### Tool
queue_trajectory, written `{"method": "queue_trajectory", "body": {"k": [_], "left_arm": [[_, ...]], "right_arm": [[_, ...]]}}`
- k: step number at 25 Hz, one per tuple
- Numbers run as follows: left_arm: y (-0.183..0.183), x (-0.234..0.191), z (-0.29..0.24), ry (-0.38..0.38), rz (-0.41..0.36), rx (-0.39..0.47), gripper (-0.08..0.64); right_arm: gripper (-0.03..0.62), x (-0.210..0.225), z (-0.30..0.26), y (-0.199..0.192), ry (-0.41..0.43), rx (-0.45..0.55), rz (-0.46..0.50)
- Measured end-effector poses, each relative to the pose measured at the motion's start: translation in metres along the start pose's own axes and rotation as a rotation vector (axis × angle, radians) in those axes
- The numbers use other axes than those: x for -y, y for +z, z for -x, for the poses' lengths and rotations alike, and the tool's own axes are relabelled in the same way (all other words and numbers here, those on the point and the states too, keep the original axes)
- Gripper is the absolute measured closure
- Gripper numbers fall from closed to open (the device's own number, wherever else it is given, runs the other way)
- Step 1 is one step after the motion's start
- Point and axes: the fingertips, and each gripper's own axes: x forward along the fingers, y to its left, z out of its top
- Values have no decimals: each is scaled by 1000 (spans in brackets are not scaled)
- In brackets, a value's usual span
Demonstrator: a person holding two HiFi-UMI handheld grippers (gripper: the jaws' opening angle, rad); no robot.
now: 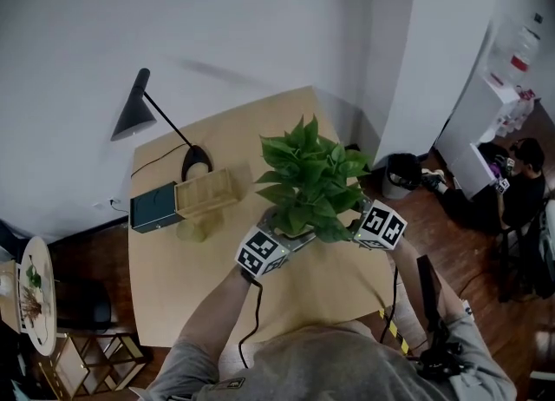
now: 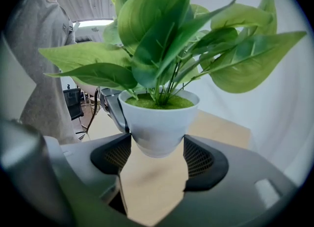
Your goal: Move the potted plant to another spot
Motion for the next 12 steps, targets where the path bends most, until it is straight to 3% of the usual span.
{"method": "queue_trajectory", "body": {"k": [12], "left_arm": [[-70, 0, -48, -11, 106, -106, 207]], "right_arm": [[253, 12, -26, -78, 74, -100, -43]]}}
